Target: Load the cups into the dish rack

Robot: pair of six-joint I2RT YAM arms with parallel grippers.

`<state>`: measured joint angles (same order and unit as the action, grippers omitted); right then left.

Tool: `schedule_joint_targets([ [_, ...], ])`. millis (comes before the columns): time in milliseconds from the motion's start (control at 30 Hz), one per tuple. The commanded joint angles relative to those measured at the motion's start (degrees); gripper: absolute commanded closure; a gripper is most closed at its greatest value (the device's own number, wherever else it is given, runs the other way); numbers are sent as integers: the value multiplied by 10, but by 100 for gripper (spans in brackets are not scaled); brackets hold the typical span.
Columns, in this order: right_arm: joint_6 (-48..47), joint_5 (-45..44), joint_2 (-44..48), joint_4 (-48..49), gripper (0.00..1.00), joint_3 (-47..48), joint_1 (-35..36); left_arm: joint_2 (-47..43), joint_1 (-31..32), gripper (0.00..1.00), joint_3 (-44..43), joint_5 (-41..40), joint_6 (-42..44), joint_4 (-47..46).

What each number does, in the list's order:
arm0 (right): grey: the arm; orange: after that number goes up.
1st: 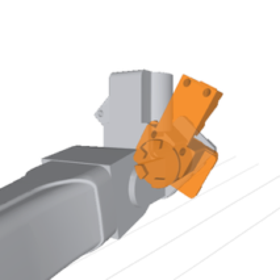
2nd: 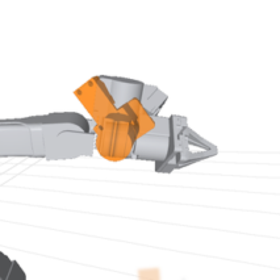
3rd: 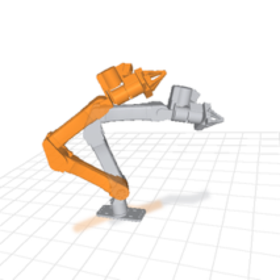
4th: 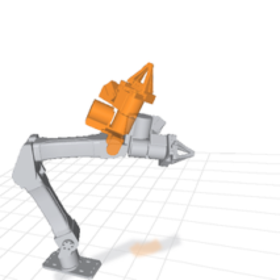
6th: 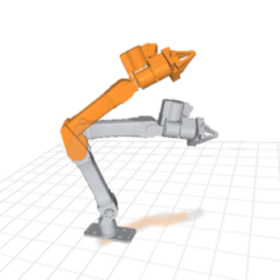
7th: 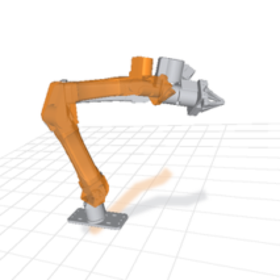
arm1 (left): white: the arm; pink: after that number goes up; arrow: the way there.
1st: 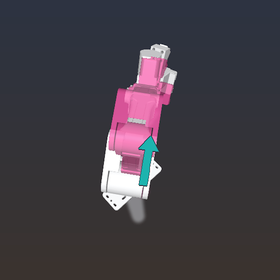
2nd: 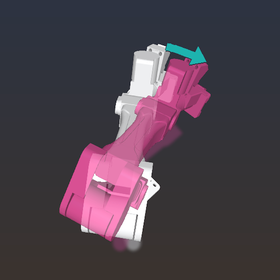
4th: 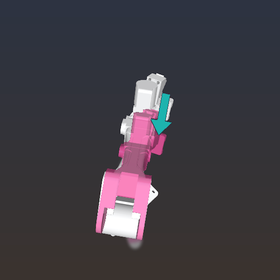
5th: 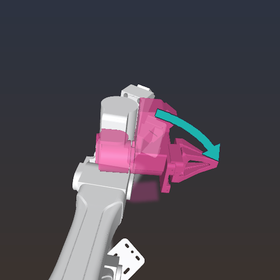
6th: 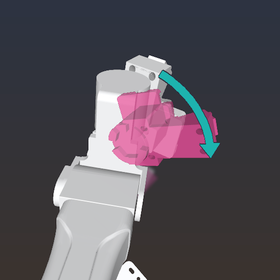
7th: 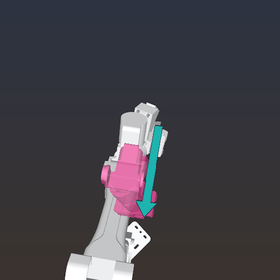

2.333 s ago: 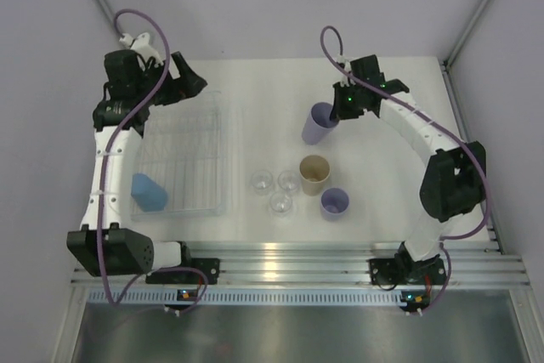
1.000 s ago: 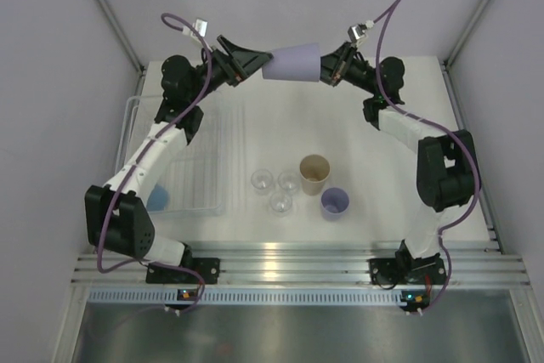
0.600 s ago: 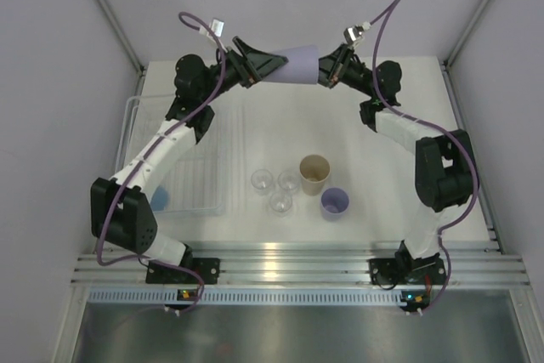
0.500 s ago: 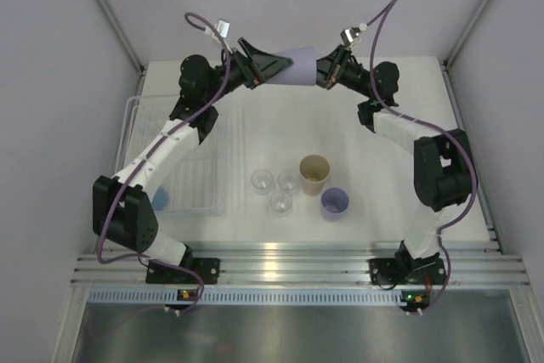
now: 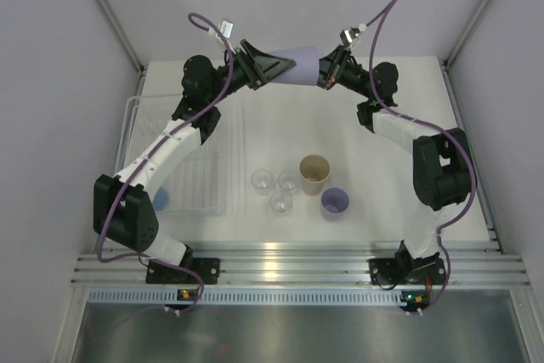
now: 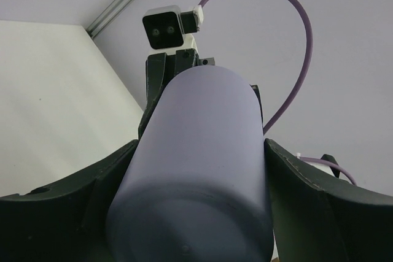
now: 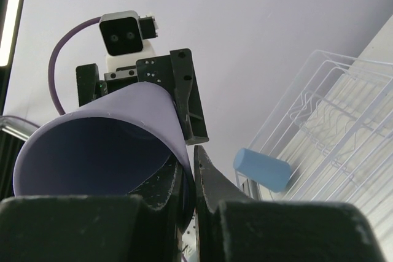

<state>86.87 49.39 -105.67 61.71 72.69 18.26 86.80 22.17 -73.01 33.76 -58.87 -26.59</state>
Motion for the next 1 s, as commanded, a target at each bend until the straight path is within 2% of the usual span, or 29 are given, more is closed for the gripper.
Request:
schedule_joint_targets([
  [0,-6,6,-2,50,97,6,7,-1,2,100,-13,-10,15,-30],
  [33,-5,6,-1,53,92,3,8,-4,2,100,-10,-14,17,-30],
  [67,-5,6,-1,56,79,1,7,-6,2,100,-4,-17,22,-30],
  [133,-4,5,-2,60,71,-2,8,-20,2,100,3,-33,36,-29],
  [167,-3,7,-1,62,60,-3,7,-24,2,100,3,-40,45,-22],
  [233,-1,8,-2,68,51,-6,7,-39,2,100,-3,-61,80,21],
  [267,1,7,-3,70,42,-7,7,-45,1,100,-5,-69,93,36],
  [367,6,4,-7,82,32,-10,8,-73,-7,100,-3,-90,122,69],
  [500,1,5,-11,82,29,-17,8,-116,-39,100,12,-107,130,87],
  [633,-6,7,-15,76,28,-30,7,-161,-98,100,6,-113,169,151],
  [733,-28,12,-10,52,28,-35,7,-196,-144,100,-7,-140,234,279],
  [767,-43,16,-9,41,28,-35,7,-207,-157,100,-19,-150,255,354],
  [833,-57,17,-4,27,27,-34,7,-211,-195,100,-34,-194,318,443],
  [867,-63,19,-2,20,27,-33,7,-208,-206,100,-51,-212,340,530],
  [900,-64,19,-2,19,27,-32,6,-205,-215,100,-59,-235,385,570],
  [967,-68,21,2,18,27,-30,7,-197,-237,100,-77,-331,424,676],
])
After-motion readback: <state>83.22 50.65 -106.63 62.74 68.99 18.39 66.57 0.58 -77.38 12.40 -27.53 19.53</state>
